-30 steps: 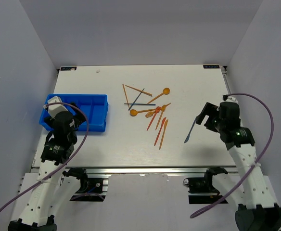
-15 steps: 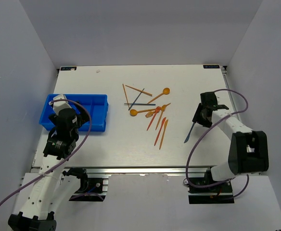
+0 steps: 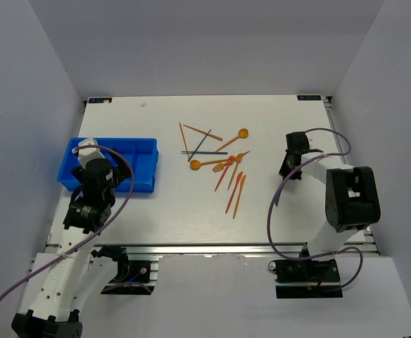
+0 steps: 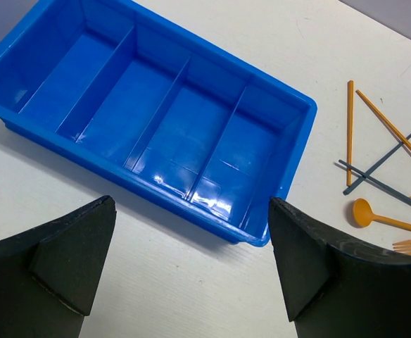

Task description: Sort the eating utensils into containers

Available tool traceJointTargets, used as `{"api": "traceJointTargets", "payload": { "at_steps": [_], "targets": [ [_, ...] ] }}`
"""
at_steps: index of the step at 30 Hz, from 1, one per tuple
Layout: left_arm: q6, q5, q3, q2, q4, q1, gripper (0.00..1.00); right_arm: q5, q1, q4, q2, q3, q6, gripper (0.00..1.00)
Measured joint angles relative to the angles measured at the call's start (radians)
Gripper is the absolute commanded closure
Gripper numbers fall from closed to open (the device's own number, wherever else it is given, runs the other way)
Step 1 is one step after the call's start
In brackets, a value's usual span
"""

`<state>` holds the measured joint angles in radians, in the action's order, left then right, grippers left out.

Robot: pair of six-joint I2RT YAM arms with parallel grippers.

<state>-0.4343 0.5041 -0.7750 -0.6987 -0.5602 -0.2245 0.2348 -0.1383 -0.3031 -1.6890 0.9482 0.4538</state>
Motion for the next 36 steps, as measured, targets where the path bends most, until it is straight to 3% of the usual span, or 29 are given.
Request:
{"api": "traceJointTargets", "payload": {
  "at_steps": [5,8,10,15,21,28,36],
  "targets": [
    [0.0,-0.012,0.0,0.0,0.002,0.0,0.02,-0.014,-0.007,0.039,0.01,-0.02,0.013,1.0],
    [0.007,-0.091,0.0,0.0,0.018,0.0,0.02,-0.07,-0.009,0.06,0.031,-0.043,0.014,1.0],
    [0.007,-0.192,0.005,-0.005,0.046,0.0,0.02,-0.126,-0.026,0.06,0.058,-0.065,0.018,1.0],
    [-0.093,-0.614,0.106,-0.046,0.266,-0.019,0.02,-0.254,-0.171,0.059,0.219,-0.096,0.067,1.0],
    [-0.242,-0.848,0.202,-0.122,0.532,-0.214,0.02,-0.296,-0.407,0.158,0.385,-0.083,0.177,1.0],
    [-0.284,-0.869,0.203,-0.178,0.695,-0.425,0.07,-0.169,-0.607,0.164,0.384,0.025,0.295,1.0],
    [-0.267,-0.797,0.203,-0.231,0.673,-0.454,0.14,-0.107,-0.717,0.179,0.349,0.151,0.344,1.0]
  ]
}}
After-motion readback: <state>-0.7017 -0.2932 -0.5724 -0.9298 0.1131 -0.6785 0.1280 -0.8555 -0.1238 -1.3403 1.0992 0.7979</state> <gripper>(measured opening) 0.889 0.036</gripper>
